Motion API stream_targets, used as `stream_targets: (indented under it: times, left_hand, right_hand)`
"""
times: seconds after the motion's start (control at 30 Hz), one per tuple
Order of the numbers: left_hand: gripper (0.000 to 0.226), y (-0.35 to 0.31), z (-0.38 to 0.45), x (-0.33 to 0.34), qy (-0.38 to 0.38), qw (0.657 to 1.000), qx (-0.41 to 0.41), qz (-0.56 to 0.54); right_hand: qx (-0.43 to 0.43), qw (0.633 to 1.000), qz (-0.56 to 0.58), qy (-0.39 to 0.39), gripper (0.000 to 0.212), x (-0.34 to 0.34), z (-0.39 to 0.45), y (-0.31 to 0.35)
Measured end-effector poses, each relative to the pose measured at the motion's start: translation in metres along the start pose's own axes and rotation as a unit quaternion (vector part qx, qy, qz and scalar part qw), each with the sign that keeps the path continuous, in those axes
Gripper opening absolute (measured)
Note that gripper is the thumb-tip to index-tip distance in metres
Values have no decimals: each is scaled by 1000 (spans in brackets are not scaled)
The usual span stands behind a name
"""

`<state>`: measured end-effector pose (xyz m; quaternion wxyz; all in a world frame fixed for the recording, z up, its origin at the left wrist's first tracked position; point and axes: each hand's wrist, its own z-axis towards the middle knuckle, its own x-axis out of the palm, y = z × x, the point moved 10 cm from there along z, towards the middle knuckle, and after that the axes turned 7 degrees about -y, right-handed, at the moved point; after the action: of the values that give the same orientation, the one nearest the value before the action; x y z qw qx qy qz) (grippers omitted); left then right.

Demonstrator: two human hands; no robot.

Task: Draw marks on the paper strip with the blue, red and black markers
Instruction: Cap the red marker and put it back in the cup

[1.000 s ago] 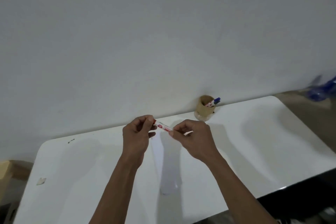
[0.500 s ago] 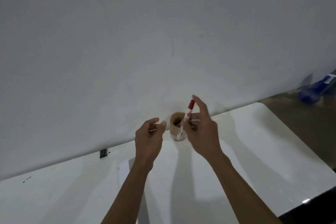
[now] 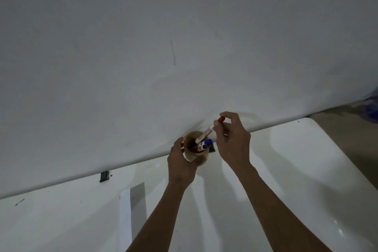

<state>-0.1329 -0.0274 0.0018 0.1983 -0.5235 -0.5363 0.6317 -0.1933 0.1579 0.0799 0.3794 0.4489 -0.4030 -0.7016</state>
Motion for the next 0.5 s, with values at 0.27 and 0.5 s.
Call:
stream_targets:
  times: [0.27,0.5]
  left_hand:
    - [69,4,4,2,-5,999,23,-24]
    - [68,5,4,0,-12,999,26,-29]
  right_hand:
    - [24,999,-31,15,11,12,-5,-27]
    - [19,991,-114,62,16,23,-9,-22]
